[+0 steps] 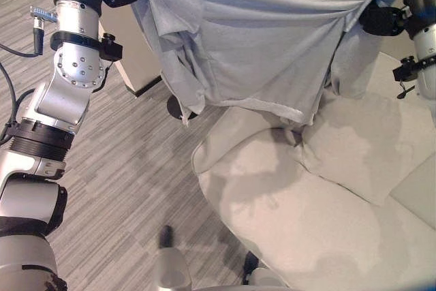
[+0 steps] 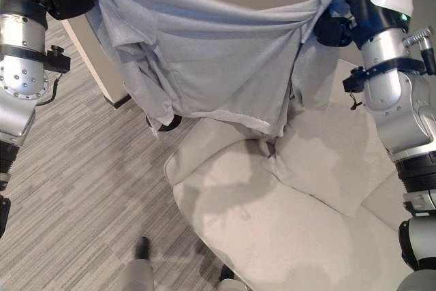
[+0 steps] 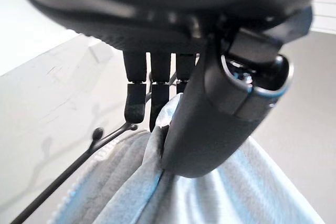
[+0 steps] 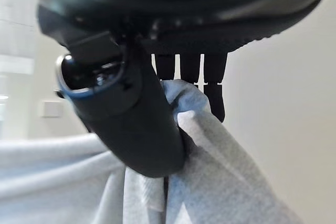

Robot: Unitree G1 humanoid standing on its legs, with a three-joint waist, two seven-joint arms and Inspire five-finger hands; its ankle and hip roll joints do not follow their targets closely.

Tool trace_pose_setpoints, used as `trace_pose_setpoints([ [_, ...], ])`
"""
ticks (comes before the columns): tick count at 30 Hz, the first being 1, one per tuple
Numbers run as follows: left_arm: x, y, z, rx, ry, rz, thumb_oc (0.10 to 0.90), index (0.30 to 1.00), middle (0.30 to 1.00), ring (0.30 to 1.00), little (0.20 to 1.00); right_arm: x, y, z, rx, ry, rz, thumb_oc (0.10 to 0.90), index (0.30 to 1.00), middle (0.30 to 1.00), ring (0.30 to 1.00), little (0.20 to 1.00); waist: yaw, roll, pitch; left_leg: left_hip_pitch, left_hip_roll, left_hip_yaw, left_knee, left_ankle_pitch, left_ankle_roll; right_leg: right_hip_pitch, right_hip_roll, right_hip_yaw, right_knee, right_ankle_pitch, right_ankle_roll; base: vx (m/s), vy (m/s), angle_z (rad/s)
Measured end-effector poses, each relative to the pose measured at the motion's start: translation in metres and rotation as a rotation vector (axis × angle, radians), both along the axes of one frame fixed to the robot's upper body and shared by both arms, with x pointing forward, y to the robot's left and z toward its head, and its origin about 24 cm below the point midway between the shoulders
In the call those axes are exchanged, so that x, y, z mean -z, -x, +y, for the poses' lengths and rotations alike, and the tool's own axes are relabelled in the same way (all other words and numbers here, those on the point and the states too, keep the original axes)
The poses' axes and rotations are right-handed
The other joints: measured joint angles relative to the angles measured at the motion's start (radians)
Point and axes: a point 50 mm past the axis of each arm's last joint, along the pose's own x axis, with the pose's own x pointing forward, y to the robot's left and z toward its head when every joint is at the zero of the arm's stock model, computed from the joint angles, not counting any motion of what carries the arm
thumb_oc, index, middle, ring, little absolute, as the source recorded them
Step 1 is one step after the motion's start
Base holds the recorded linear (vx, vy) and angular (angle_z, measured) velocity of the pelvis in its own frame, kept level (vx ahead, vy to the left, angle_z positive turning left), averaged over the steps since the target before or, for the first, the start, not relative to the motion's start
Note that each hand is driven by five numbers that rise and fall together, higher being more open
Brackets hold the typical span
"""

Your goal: Hang the clothes on the sofa on the clothes rack.

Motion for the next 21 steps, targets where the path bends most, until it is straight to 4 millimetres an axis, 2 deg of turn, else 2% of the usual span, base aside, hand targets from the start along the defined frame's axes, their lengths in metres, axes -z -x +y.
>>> trace_pose_setpoints([
  [1, 0.001, -0.002, -0.004, 0.008, -0.012, 0.01, 0.4, 0.3, 0.3, 0.3, 0.3, 0.001, 0.0, -0.003, 0.017, -0.001, 0.007, 0.4, 0.3, 0.3, 0.3, 0.3, -0.018, 0.017, -0.005, 0.031, -0.008, -0.058, -0.048, 0.028, -0.004, 0.011, -0.018, -0.001, 0.001, 0.01, 0.017, 0.12, 0.542, -0.12],
  [2, 0.004, -0.004, -0.009, 0.028, -0.007, 0.021, 0.4, 0.3, 0.3, 0.3, 0.3, -0.004, 0.002, -0.004, 0.022, 0.008, -0.004, 0.4, 0.3, 0.3, 0.3, 0.3, -0.019, 0.072, -0.019, 0.074, -0.05, -0.115, -0.057, 0.08, -0.008, 0.014, -0.058, -0.013, 0.008, 0.04, 0.066, 0.13, 0.72, 0.03],
  [3, 0.0, -0.003, -0.012, 0.043, -0.02, 0.014, 0.4, 0.3, 0.3, 0.3, 0.3, 0.007, 0.003, -0.003, 0.002, -0.046, -0.023, 0.4, 0.3, 0.3, 0.3, 0.3, -0.049, 0.026, -0.026, 0.121, -0.135, -0.062, -0.1, 0.031, -0.052, 0.031, -0.157, -0.046, 0.025, 0.046, 0.098, 0.04, 0.739, 0.01],
  [4, 0.001, -0.004, -0.015, 0.056, -0.003, 0.006, 0.4, 0.3, 0.3, 0.3, 0.3, 0.016, 0.001, -0.003, -0.001, -0.057, -0.004, 0.4, 0.3, 0.3, 0.3, 0.3, -0.056, 0.002, -0.025, 0.126, -0.177, -0.053, -0.102, 0.047, -0.031, 0.009, -0.195, -0.077, 0.059, 0.043, 0.1, -0.08, 0.719, 0.06],
  [5, 0.003, -0.005, -0.018, 0.071, 0.015, 0.017, 0.4, 0.3, 0.3, 0.3, 0.3, 0.025, -0.001, -0.002, -0.003, -0.039, 0.054, 0.4, 0.3, 0.3, 0.3, 0.3, -0.038, 0.006, -0.022, 0.138, -0.202, -0.045, -0.104, 0.034, -0.015, -0.015, -0.186, -0.08, 0.053, 0.028, 0.088, -0.11, 0.715, -0.23],
  [6, 0.004, -0.006, -0.018, 0.073, 0.022, 0.022, 0.4, 0.3, 0.3, 0.3, 0.3, 0.028, -0.002, -0.001, -0.002, -0.024, 0.071, 0.4, 0.3, 0.3, 0.3, 0.3, -0.018, 0.006, -0.022, 0.144, -0.222, -0.022, -0.101, 0.033, -0.001, -0.028, -0.184, -0.108, 0.049, 0.043, 0.096, -0.14, 0.669, -0.52],
  [7, 0.007, -0.005, -0.016, 0.067, 0.027, 0.029, 0.4, 0.3, 0.3, 0.3, 0.3, 0.03, -0.003, 0.002, -0.006, -0.012, 0.079, 0.4, 0.3, 0.3, 0.3, 0.3, 0.011, 0.0, -0.023, 0.145, -0.277, 0.029, -0.078, 0.009, 0.038, -0.06, -0.194, -0.177, 0.065, 0.152, 0.122, -0.12, 0.581, -0.59],
  [8, 0.007, -0.005, -0.015, 0.059, 0.012, 0.034, 0.4, 0.3, 0.3, 0.3, 0.3, 0.029, -0.003, 0.004, -0.012, -0.01, 0.075, 0.4, 0.3, 0.3, 0.3, 0.3, 0.027, 0.005, -0.021, 0.148, -0.296, 0.054, -0.068, -0.001, 0.055, -0.075, -0.208, -0.202, 0.07, 0.196, 0.111, -0.12, 0.548, -0.31],
  [9, 0.006, -0.005, -0.018, 0.073, 0.01, 0.037, 0.4, 0.3, 0.3, 0.3, 0.3, 0.034, -0.004, 0.005, -0.012, -0.013, 0.092, 0.4, 0.3, 0.3, 0.3, 0.3, 0.018, 0.03, -0.026, 0.149, -0.316, 0.044, -0.064, -0.011, 0.078, -0.082, -0.224, -0.167, 0.102, 0.245, 0.097, -0.08, 0.461, -0.12],
  [10, 0.005, -0.004, -0.02, 0.08, 0.008, 0.033, 0.4, 0.3, 0.3, 0.3, 0.3, 0.034, -0.006, 0.005, -0.007, -0.011, 0.101, 0.4, 0.3, 0.3, 0.3, 0.3, 0.024, 0.044, -0.022, 0.161, -0.301, 0.043, -0.068, -0.012, 0.086, -0.111, -0.224, -0.133, 0.148, 0.228, 0.12, -0.08, 0.382, 0.04],
  [11, 0.004, -0.005, -0.022, 0.088, 0.01, 0.03, 0.4, 0.3, 0.3, 0.3, 0.3, 0.035, -0.007, 0.005, -0.005, -0.009, 0.108, 0.4, 0.3, 0.3, 0.3, 0.3, 0.029, 0.058, -0.018, 0.167, -0.29, 0.04, -0.071, -0.012, 0.086, -0.141, -0.202, -0.097, 0.21, 0.143, 0.143, -0.05, 0.332, -0.05],
  [12, 0.003, -0.005, -0.024, 0.094, 0.015, 0.027, 0.4, 0.3, 0.3, 0.3, 0.3, 0.034, -0.009, 0.007, -0.012, -0.004, 0.111, 0.4, 0.3, 0.3, 0.3, 0.3, 0.026, 0.073, -0.018, 0.168, -0.282, 0.042, -0.069, -0.017, 0.096, -0.157, -0.136, -0.072, 0.256, 0.035, 0.144, -0.05, 0.245, -0.05],
  [13, 0.0, -0.004, -0.022, 0.088, 0.025, 0.02, 0.4, 0.3, 0.3, 0.3, 0.3, 0.029, -0.013, 0.013, -0.025, 0.014, 0.108, 0.4, 0.3, 0.3, 0.3, 0.3, 0.026, 0.088, -0.016, 0.168, -0.254, 0.041, -0.071, -0.018, 0.097, -0.228, -0.031, -0.044, 0.394, -0.094, 0.123, 0.0, 0.191, -0.06],
  [14, 0.0, -0.004, -0.02, 0.082, 0.031, 0.019, 0.4, 0.3, 0.3, 0.3, 0.3, 0.023, -0.015, 0.02, -0.046, 0.03, 0.096, 0.4, 0.3, 0.3, 0.3, 0.3, 0.029, 0.09, -0.014, 0.169, -0.226, 0.043, -0.072, -0.017, 0.095, -0.277, 0.086, -0.039, 0.465, -0.197, 0.015, 0.02, 0.116, -0.13],
  [15, 0.005, -0.005, -0.018, 0.076, 0.031, 0.035, 0.4, 0.3, 0.3, 0.3, 0.3, 0.016, -0.014, 0.025, -0.068, 0.038, 0.069, 0.4, 0.3, 0.3, 0.3, 0.3, 0.029, 0.078, -0.02, 0.177, -0.255, 0.045, -0.071, -0.017, 0.094, -0.238, 0.132, -0.053, 0.362, -0.211, -0.035, 0.07, 0.058, -0.19],
  [16, 0.01, -0.006, -0.017, 0.073, 0.026, 0.055, 0.4, 0.3, 0.3, 0.3, 0.3, 0.008, -0.014, 0.028, -0.081, 0.042, 0.043, 0.4, 0.3, 0.3, 0.3, 0.3, 0.034, 0.089, -0.02, 0.182, -0.26, 0.047, -0.054, -0.015, 0.096, -0.191, 0.145, -0.037, 0.283, -0.183, -0.034, 0.07, 0.011, -0.21],
  [18, 0.011, -0.006, -0.017, 0.078, 0.02, 0.062, 0.4, 0.3, 0.3, 0.3, 0.3, 0.007, -0.014, 0.027, -0.075, 0.034, 0.042, 0.4, 0.3, 0.3, 0.3, 0.3, 0.027, 0.076, -0.019, 0.17, -0.271, 0.036, -0.01, -0.022, 0.095, -0.132, 0.143, -0.031, 0.197, -0.145, -0.043, 0.07, -0.019, -0.13],
  [19, 0.011, -0.005, -0.017, 0.079, 0.021, 0.059, 0.4, 0.3, 0.3, 0.3, 0.3, 0.005, -0.013, 0.026, -0.07, 0.031, 0.039, 0.4, 0.3, 0.3, 0.3, 0.3, 0.019, 0.069, -0.024, 0.174, -0.286, 0.019, -0.03, -0.032, 0.096, -0.113, 0.134, -0.03, 0.164, -0.137, -0.04, 0.06, -0.007, -0.11],
  [20, 0.007, -0.003, -0.017, 0.088, 0.027, 0.042, 0.4, 0.3, 0.3, 0.3, 0.3, -0.002, -0.01, 0.021, -0.058, 0.028, 0.013, 0.4, 0.3, 0.3, 0.3, 0.3, 0.015, 0.085, -0.033, 0.192, -0.309, 0.019, -0.1, 0.018, 0.103, -0.103, 0.15, -0.026, 0.129, -0.123, -0.026, 0.02, 0.018, -0.03],
  [21, 0.005, -0.002, -0.017, 0.093, 0.03, 0.032, 0.4, 0.3, 0.3, 0.3, 0.3, -0.003, -0.009, 0.019, -0.052, 0.016, 0.008, 0.4, 0.3, 0.3, 0.3, 0.3, 0.003, 0.081, -0.031, 0.189, -0.311, 0.034, -0.097, 0.014, 0.098, -0.092, 0.15, -0.031, 0.108, -0.111, -0.02, -0.01, 0.058, -0.08],
])
